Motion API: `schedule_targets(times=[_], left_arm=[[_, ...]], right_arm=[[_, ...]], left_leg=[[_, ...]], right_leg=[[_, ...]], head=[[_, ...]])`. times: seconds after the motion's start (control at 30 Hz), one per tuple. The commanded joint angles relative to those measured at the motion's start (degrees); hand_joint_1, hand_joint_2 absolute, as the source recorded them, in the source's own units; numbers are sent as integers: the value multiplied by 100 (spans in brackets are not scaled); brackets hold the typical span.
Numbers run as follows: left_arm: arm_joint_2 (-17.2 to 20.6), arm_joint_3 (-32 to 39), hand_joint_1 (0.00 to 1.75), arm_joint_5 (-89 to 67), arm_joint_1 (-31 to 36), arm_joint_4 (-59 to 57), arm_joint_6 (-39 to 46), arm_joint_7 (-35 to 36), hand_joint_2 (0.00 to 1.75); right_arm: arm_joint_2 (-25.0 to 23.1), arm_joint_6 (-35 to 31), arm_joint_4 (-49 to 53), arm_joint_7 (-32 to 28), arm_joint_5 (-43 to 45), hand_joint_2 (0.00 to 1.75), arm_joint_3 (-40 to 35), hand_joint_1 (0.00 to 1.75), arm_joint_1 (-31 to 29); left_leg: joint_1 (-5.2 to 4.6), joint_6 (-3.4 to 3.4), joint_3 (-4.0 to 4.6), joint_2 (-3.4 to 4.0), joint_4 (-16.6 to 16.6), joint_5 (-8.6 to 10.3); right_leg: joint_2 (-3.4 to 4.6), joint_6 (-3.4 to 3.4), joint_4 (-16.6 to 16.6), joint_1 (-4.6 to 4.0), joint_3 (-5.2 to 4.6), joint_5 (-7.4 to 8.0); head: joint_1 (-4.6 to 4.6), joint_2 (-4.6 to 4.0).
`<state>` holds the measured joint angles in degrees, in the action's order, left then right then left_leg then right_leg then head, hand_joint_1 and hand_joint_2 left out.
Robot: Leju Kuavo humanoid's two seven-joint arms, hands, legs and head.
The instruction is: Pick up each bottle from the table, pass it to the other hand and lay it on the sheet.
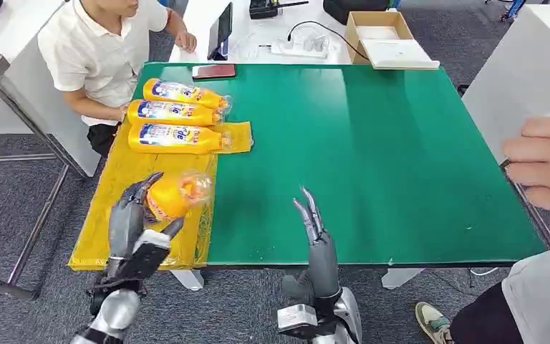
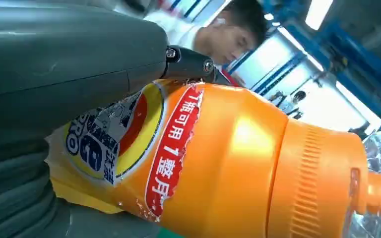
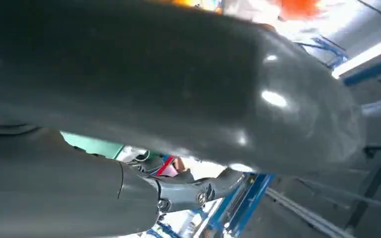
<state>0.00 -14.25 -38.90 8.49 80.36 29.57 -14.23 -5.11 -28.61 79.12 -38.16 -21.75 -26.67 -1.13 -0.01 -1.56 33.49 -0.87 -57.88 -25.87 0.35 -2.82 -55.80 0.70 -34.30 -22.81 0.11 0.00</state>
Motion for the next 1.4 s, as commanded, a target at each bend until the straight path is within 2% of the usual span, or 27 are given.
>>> schedule_targets(times=[0.03, 0.23, 0.57, 0.6, 0.63, 0.77, 1.0, 1.1, 1.2, 1.4], left_arm=[[113, -790, 175, -1700, 2323, -4200, -575, 703, 175], [61, -941, 175, -2145, 2815, -5228, -863, 1022, 175], [-85, -706, 173, -1967, 2985, -5783, -1267, 1167, 175], [-99, -647, 80, -1902, 2984, -5803, -1304, 1149, 175], [-146, -429, 2, -1619, 3001, -5839, -1568, 1048, 175], [-191, 160, 0, -725, 2971, -5626, -2398, 479, 175], [-109, 44, 0, -231, 2604, -4521, -2846, -164, 175], [-26, -33, 0, -159, 2442, -4131, -2851, -255, 175], [211, -182, 0, 24, 2095, -3175, -2687, -218, 175], [155, 170, 0, 630, 1503, -1920, -1897, -445, 175]], right_arm=[[-260, 206, -561, -184, 463, 0, -677, 0, -419], [-293, 272, -786, -184, 714, 0, -826, 0, -439], [-371, 277, -1140, -184, 919, 0, -858, 0, -437], [-370, 268, -1175, -184, 937, 0, -857, 0, -438], [-377, 278, -1264, -184, 965, 0, -850, 0, -449], [-361, 296, -1309, -184, 1054, 0, -849, 0, -439], [-329, 266, -1307, -184, 1119, 0, -816, 0, -430], [-334, 262, -1302, -184, 1105, 0, -801, 0, -417], [-310, 231, -1285, -184, 1102, 0, -756, 0, -351], [-298, 183, -1241, -184, 1085, 0, -706, 0, -257]], left_leg=[[-1, 10, -15, -14, 9, 11], [5, 14, -13, 6, 5, 12], [7, 20, -22, 15, 8, 9], [6, 19, -16, 16, 8, 11], [6, 16, -12, 10, 7, 13], [7, 20, -21, 22, 10, 13], [2, 15, -30, 14, 8, 13], [3, 14, -24, 13, 4, 12], [4, 19, -31, 26, 7, 7], [4, 17, -9, 19, 5, 11]], right_leg=[[-21, 10, 3, 0, 17, 2], [-5, 21, -4, -6, 11, 12], [0, 27, -2, -8, 17, 10], [3, 26, -2, -6, 12, 12], [1, 23, -2, -6, 10, 15], [10, 27, 1, -8, 14, 17], [7, 21, -7, -3, 23, 15], [7, 19, -10, -3, 17, 14], [15, 25, -10, -4, 20, 11], [7, 22, -10, -5, 0, 12]], head=[[0, 0], [0, -2], [0, -2], [2, -2], [2, -2], [2, 0], [2, -2], [2, -2], [2, 0], [0, -2]])
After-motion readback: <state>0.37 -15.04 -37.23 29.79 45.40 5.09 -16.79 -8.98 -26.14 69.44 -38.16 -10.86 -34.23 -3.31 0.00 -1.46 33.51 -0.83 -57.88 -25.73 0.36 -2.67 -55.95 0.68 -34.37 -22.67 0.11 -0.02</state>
